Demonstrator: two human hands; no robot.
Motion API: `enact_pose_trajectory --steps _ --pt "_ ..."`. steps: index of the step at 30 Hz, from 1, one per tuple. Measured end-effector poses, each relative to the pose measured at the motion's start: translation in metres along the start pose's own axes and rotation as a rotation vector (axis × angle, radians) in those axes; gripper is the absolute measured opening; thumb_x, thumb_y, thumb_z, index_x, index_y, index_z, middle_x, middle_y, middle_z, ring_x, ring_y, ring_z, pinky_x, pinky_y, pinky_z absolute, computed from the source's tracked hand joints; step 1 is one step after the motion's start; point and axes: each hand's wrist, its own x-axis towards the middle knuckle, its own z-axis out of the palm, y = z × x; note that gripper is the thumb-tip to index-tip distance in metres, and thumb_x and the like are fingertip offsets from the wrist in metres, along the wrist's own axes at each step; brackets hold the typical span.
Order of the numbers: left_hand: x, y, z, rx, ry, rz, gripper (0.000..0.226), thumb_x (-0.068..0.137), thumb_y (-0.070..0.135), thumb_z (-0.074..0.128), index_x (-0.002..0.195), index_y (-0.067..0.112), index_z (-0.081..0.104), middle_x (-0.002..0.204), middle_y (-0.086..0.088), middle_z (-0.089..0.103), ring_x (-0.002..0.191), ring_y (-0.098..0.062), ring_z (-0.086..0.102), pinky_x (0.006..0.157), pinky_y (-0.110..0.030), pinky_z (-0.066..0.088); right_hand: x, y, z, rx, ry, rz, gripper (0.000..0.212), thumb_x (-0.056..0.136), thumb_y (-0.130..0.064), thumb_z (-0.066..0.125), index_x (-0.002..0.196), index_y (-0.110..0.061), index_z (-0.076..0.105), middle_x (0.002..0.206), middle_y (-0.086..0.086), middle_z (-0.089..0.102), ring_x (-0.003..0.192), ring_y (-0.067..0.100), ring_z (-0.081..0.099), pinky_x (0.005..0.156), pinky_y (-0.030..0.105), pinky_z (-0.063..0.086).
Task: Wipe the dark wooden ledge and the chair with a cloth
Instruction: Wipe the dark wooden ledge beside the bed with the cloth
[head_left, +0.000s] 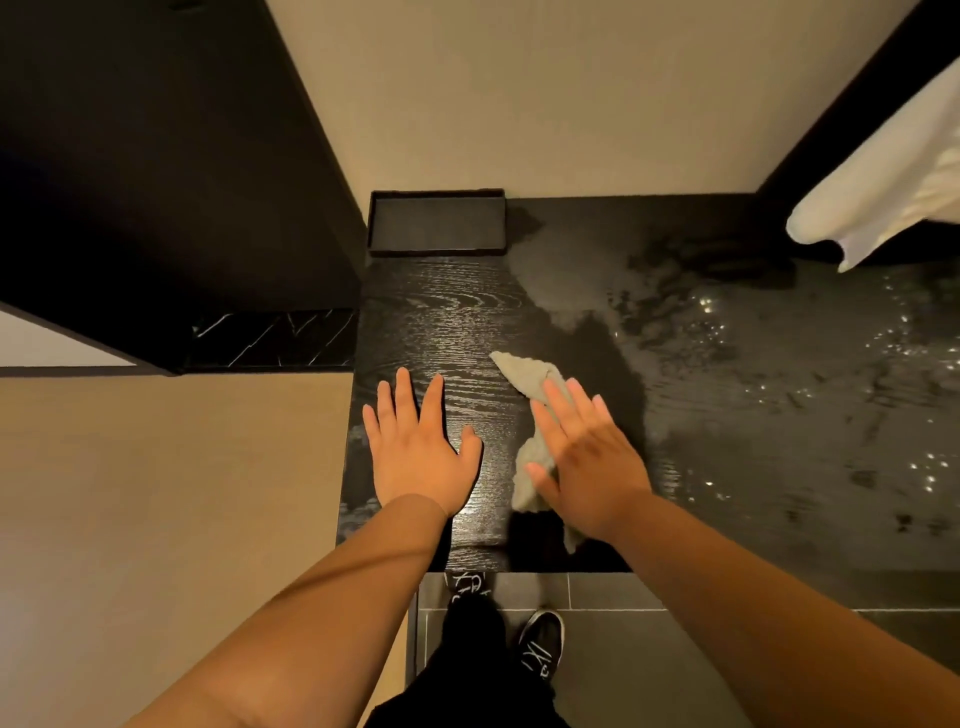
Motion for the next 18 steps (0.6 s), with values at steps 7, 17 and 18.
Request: enact_pose_trajectory --steps 7,17,18 --pt "0.008 -0.001 -0.011 -0.049 -0.071 -0.005 0.078 0.089 0.06 0.043 0.16 0.031 0.036 0.174 -0.01 0.015 0.159 -0.036 0.009 0.129 -0.058 0.001 -0.006 -0.005 0.003 -0.047 0.096 -0.045 0.075 0.104 -0.051 0.037 0.165 -0.013 0.016 0.173 0.011 0.0 0.16 0.033 -0.002 0.127 0.054 0.016" --pt "0.125 -0.006 -0.029 0.047 -0.164 0.416 0.073 0.1 0.058 0.044 0.165 0.03 0.025 0.175 -0.006 0.01 0.161 -0.032 0.003 0.13 -0.053 0.004 0.092 0.033 -0.019 0.087 0.12 0.17 0.08 0.097 -0.049 0.042 0.162 -0.007 0.02 0.169 0.014 0.02 0.159 0.031 0.008 0.126 0.053 0.021" --pt "0.133 -0.006 -0.027 0.057 -0.159 0.433 0.072 0.1 0.058 0.044 0.165 0.03 0.026 0.175 -0.006 0.011 0.161 -0.031 0.004 0.13 -0.053 0.004 0.105 0.038 -0.02 0.092 0.15 0.206 0.08 0.097 -0.05 0.043 0.162 -0.007 0.021 0.169 0.015 0.021 0.159 0.032 0.01 0.126 0.052 0.02"
